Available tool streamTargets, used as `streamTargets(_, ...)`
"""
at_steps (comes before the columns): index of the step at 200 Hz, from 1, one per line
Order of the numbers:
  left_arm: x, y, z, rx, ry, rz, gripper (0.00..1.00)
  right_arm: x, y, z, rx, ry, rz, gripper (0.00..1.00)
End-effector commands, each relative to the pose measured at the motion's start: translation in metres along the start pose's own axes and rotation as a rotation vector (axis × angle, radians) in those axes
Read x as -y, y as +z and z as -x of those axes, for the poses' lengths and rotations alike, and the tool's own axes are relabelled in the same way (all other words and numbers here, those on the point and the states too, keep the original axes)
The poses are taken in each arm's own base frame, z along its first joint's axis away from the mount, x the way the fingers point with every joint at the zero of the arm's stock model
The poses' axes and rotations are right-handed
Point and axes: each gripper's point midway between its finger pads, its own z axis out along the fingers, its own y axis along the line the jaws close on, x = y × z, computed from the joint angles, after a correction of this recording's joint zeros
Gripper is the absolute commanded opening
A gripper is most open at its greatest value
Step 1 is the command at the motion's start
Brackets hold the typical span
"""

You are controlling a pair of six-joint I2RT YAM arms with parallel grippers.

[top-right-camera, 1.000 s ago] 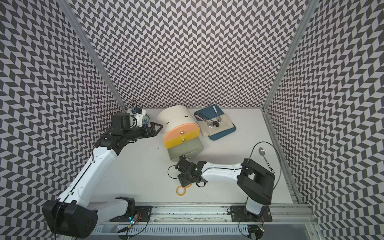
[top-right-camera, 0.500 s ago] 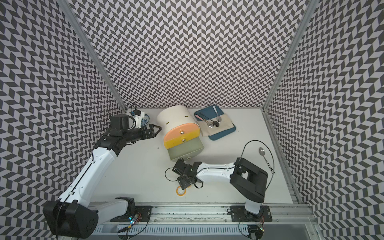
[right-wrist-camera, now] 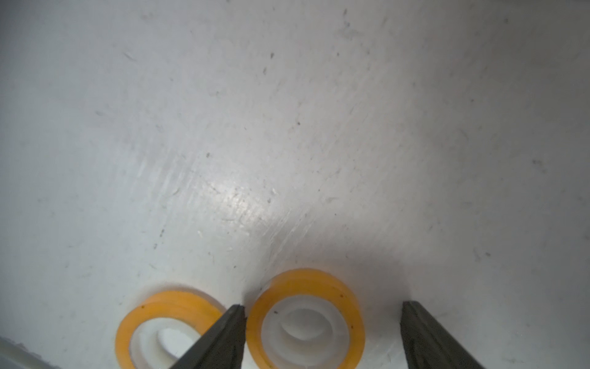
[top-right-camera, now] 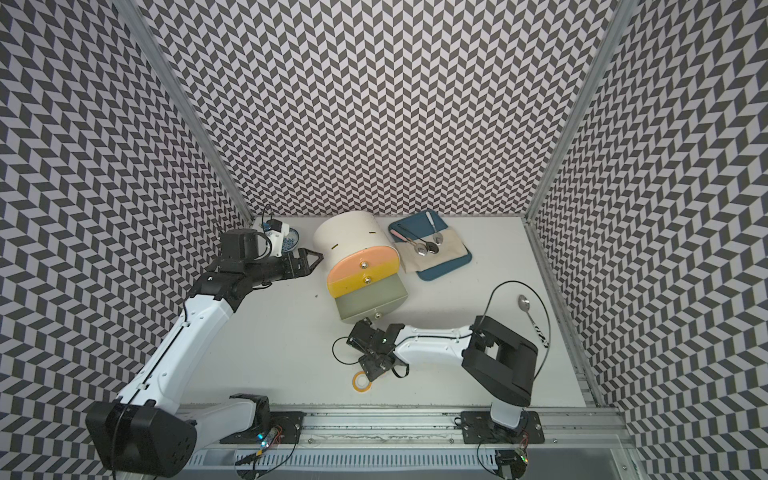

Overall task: Place the transparent tape into the drawer according to color
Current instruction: Open the drawer in the storage box, then pick up the tape at the center of the board.

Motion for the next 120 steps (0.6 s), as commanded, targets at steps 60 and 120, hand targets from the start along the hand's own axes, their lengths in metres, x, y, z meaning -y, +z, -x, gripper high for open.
streamTargets(60, 0.006, -0.004, 0.005, 0.006, 0.017, -0.026, 1.00, -0.005, 0.001, -0.016, -0.094, -0.059, 0.027, 0.77)
streamTargets(120, 0.007, -0.004, 0.005, 0.007, 0.019, -0.029, 1.00, -0.009, 0.007, -0.020, -0.125, -0.084, 0.043, 0.73)
